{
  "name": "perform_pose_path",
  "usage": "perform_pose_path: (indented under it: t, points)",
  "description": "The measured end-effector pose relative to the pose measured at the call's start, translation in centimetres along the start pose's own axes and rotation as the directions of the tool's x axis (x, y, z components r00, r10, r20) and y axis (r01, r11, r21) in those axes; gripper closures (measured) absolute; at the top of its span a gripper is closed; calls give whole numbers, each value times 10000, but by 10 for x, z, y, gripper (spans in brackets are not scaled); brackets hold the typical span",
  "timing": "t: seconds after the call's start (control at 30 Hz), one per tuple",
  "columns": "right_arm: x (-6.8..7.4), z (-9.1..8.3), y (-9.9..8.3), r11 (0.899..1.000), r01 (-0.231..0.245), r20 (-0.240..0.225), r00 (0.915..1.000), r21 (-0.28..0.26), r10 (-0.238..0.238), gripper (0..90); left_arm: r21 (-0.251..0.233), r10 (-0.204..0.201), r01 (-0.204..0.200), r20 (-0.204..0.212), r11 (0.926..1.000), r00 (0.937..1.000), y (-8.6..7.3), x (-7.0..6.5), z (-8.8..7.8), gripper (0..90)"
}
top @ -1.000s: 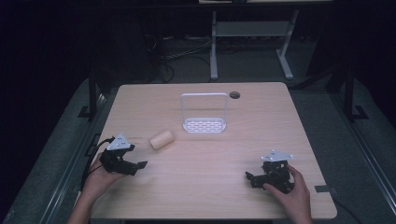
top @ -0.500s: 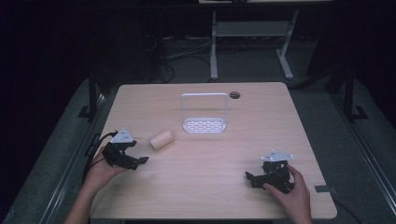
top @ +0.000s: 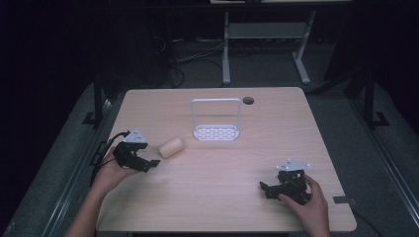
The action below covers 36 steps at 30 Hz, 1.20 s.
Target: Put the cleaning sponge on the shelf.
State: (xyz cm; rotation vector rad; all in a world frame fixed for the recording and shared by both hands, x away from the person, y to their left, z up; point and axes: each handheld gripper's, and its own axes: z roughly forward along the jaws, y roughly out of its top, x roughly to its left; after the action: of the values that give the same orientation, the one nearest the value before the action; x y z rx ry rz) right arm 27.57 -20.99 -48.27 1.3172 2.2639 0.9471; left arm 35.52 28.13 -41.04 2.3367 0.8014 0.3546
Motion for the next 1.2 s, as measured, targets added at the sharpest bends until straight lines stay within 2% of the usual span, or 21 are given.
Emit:
perform_pose_path:
  t: [0.43,0.83,1.03,1.07,1.2]
  points:
    - [0,0,0,10000,-3,0,10000,0,3,10,448,188,-187,3,9988,9998,16,6,13,144]
    - [0,0,0,10000,-2,-1,10000,0,2,9,808,332,-348,220,9961,9992,31,9,27,143]
    - [0,0,0,10000,-2,1,10000,1,2,9,953,339,-372,359,9948,9988,39,9,37,144]
    - [0,0,0,10000,-1,2,10000,1,1,10,1141,385,-423,348,9926,9987,40,9,42,144]
    - [0,0,0,10000,-5,2,10000,-2,5,10,1305,394,-441,385,9905,9985,44,10,50,144]
